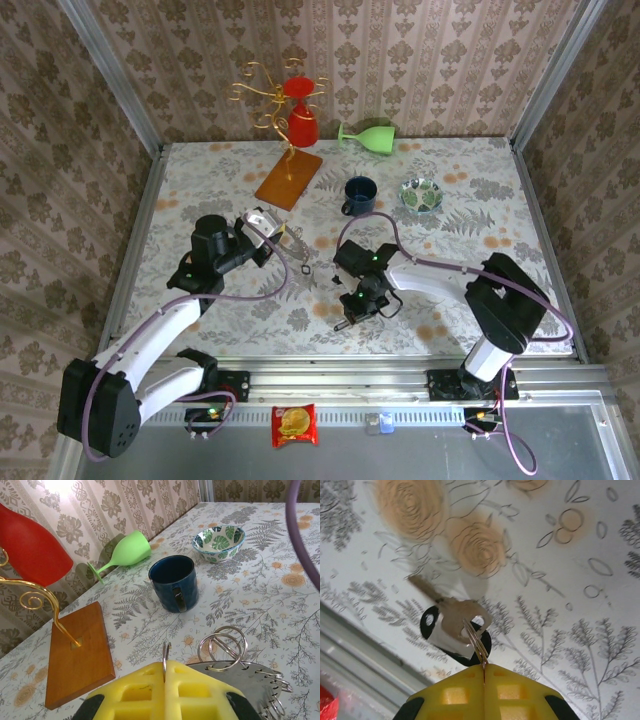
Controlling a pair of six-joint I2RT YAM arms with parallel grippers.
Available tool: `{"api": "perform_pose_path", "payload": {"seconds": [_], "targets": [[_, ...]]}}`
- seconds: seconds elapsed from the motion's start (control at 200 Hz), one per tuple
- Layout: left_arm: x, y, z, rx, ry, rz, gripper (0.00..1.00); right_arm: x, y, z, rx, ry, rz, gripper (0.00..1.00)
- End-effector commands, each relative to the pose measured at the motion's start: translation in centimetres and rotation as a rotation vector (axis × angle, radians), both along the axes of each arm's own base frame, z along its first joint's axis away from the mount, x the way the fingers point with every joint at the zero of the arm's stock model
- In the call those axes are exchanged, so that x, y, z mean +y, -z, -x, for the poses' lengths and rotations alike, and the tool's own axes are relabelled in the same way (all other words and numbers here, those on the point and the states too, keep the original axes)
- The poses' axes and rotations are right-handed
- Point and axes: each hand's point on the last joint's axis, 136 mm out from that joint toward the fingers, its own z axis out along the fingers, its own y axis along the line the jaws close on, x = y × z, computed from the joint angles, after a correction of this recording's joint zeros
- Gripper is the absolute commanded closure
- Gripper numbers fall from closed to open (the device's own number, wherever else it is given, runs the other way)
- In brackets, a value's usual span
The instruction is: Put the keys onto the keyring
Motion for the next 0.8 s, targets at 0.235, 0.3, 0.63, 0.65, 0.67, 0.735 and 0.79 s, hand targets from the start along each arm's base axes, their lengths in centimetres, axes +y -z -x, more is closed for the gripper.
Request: {"api": "perform_pose_path", "payload": {"seconds": [0.235, 0.3, 0.63, 0.65, 0.67, 0.735, 0.79], "targets": [[-0.3, -1.2, 0.0, -0.042, 0.012, 0.002, 1.0, 0.0, 1.5, -2.6, -0.028, 0.1, 0.058, 1.0], [-0.3, -1.1, 0.0, -0.04, 0.013, 0.0, 1.0, 0.0, 1.6, -2.5, -0.027, 0.098, 0.059, 1.0], [-0.4, -1.0, -0.1, -0.038, 0.017, 0.005, 1.0, 0.0, 1.3, -3.1, -0.054, 0.116, 0.06, 0.81], [-0.4, -1.1, -0.1, -0.038, 0.017, 0.005, 1.0, 0.0, 1.3, -3.2, -0.056, 0.119, 0.059, 0.81], [-0.4, -1.1, 0.0, -0.039, 0.018, 0.006, 1.0, 0.0, 1.3, -3.2, -0.055, 0.118, 0.061, 0.81], [-0.4, -1.0, 0.0, -0.037, 0.019, 0.005, 1.0, 0.0, 1.3, -3.3, -0.059, 0.12, 0.061, 0.81], [-0.4, -1.0, 0.0, -0.037, 0.019, 0.005, 1.0, 0.0, 1.4, -3.3, -0.059, 0.12, 0.064, 0.81]]}}
